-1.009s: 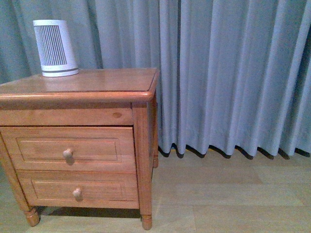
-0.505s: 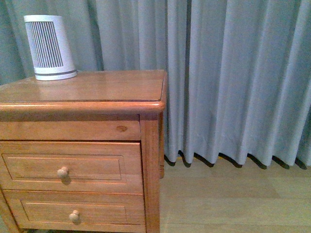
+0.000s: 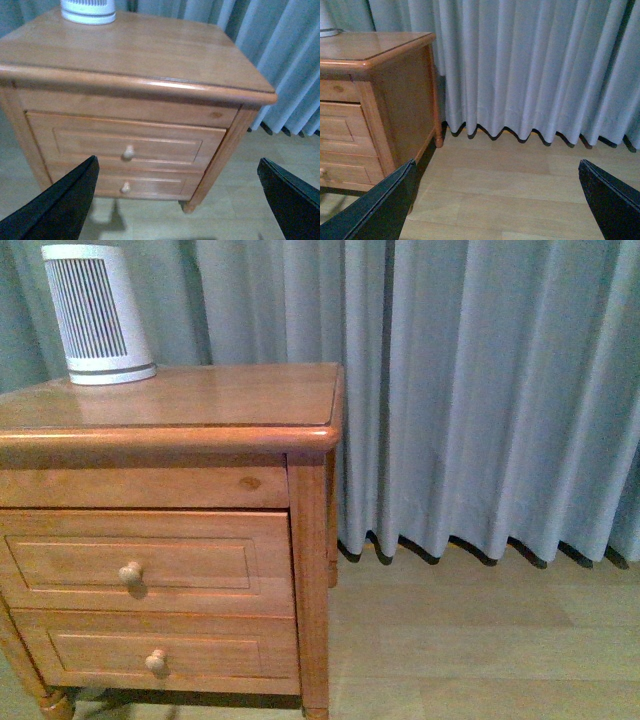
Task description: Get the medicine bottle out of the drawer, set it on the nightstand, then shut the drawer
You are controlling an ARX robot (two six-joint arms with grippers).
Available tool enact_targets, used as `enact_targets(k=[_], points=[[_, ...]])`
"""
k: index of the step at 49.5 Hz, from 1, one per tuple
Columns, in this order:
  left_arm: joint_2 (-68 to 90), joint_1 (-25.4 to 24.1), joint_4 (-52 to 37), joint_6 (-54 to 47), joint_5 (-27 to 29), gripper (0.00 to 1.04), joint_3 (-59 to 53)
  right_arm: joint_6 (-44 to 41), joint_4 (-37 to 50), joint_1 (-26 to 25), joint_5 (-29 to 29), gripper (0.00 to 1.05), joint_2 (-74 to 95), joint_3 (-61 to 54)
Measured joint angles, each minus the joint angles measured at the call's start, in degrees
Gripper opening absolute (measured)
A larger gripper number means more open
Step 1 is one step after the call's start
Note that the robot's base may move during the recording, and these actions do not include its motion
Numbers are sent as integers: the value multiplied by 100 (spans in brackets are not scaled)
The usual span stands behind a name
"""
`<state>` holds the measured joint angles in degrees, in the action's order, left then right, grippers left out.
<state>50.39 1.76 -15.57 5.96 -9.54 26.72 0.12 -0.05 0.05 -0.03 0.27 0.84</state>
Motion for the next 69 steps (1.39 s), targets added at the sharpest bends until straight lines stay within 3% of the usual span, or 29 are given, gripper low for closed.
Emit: enact_targets(k=[11, 25, 42, 69], points=[[2323, 542, -1617, -236, 234, 98, 509, 0, 0, 0, 0, 98, 0, -2], [4771, 435, -2883, -474, 398, 98, 1038, 0, 0, 0, 0, 98, 0, 0], [6520, 120, -3235, -619, 439, 98, 2009, 0, 0, 0, 0, 98, 0, -2], [7538, 105, -3248, -636, 485, 98, 2900, 0, 0, 0, 0, 98, 0, -2]])
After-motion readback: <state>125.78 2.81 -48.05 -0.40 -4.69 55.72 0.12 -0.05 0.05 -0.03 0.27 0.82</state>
